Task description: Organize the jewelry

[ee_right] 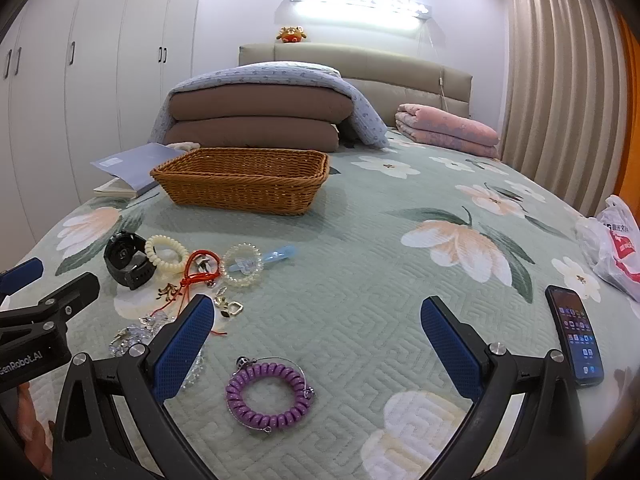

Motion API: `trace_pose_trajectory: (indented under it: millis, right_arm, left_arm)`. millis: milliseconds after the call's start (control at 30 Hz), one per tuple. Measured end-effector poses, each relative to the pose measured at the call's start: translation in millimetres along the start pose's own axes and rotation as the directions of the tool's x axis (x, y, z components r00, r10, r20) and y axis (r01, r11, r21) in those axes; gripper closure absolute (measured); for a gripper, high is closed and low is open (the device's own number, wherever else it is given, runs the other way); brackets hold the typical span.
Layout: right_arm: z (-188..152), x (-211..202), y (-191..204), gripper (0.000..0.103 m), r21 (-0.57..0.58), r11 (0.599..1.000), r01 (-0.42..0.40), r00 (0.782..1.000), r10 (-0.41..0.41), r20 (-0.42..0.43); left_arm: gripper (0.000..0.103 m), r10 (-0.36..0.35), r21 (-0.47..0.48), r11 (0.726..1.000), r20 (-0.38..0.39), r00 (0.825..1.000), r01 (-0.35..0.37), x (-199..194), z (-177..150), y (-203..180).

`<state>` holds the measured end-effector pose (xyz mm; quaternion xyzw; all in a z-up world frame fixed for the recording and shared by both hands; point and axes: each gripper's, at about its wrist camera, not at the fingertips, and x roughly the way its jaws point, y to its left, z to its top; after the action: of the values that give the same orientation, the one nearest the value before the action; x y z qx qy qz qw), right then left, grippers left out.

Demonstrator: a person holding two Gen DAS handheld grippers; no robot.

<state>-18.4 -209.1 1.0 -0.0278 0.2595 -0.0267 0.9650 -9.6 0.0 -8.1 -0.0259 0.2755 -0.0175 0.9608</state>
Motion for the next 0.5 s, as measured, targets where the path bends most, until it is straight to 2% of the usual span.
trace_pose_trajectory:
  millis: [500]
  right_arm:
    - [0.1, 5.2, 2.0, 0.000, -0.014, 1.000, 0.001, 1.000, -0.001, -0.019]
  left_arm:
    - [0.003, -0.026, -0.034, 0.999, -0.034, 0.999, 0.025, 5.6, 2.8, 10.4]
